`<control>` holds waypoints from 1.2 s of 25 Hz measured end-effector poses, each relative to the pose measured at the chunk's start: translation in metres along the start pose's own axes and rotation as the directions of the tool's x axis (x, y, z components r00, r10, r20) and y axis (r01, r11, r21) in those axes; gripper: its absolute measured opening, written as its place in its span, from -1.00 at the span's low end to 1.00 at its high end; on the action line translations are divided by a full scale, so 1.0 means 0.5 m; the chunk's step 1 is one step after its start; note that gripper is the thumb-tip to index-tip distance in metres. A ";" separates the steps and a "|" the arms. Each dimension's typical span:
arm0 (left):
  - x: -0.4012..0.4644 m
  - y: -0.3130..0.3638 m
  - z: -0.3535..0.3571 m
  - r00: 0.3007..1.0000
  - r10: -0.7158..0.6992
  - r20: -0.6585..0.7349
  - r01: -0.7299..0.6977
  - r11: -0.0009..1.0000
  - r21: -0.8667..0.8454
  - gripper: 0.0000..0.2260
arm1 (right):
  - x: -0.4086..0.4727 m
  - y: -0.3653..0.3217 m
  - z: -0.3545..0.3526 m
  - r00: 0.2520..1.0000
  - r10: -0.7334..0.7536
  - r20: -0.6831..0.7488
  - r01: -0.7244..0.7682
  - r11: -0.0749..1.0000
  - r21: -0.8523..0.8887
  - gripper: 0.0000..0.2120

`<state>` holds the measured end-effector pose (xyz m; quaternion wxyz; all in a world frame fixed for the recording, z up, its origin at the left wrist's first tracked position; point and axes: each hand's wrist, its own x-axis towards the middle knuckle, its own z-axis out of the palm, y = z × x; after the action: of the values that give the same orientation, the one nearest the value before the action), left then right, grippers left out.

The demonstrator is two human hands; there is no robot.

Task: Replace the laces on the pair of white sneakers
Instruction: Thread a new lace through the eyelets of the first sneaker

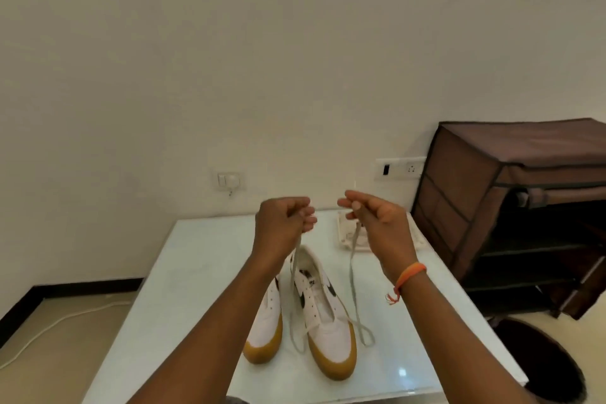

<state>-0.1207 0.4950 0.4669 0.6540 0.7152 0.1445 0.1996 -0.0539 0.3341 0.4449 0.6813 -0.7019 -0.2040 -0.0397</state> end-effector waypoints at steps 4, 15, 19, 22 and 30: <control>-0.014 0.147 0.009 0.962 0.253 -0.105 -0.255 0.967 -0.008 -0.50 | 0.016 -0.190 -0.009 0.987 -0.158 0.015 0.157 0.986 0.060 -0.78; -0.064 0.377 0.012 0.951 0.310 0.007 -0.299 0.923 -0.241 -0.78 | 0.042 -0.451 -0.001 0.968 -0.239 -0.076 0.246 0.964 0.104 -0.89; -0.065 0.379 0.013 0.946 0.314 -0.076 -0.323 0.925 -0.199 -0.85 | 0.039 -0.445 0.006 0.969 -0.207 -0.133 0.221 0.970 0.104 -0.90; -0.066 0.387 0.013 0.929 0.351 -0.118 -0.365 0.919 -0.147 -0.87 | 0.048 -0.442 0.013 0.960 -0.203 -0.194 0.226 0.969 0.103 -0.89; -0.005 0.166 -0.027 0.989 0.015 0.146 -0.065 0.936 0.347 -0.86 | 0.065 -0.201 -0.054 0.989 -0.125 -0.079 0.084 0.914 -0.398 -0.79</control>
<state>-0.1338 0.4974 0.5500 0.5203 0.8355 0.1164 0.1328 -0.0525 0.3142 0.5522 0.5330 -0.8094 -0.1940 -0.1521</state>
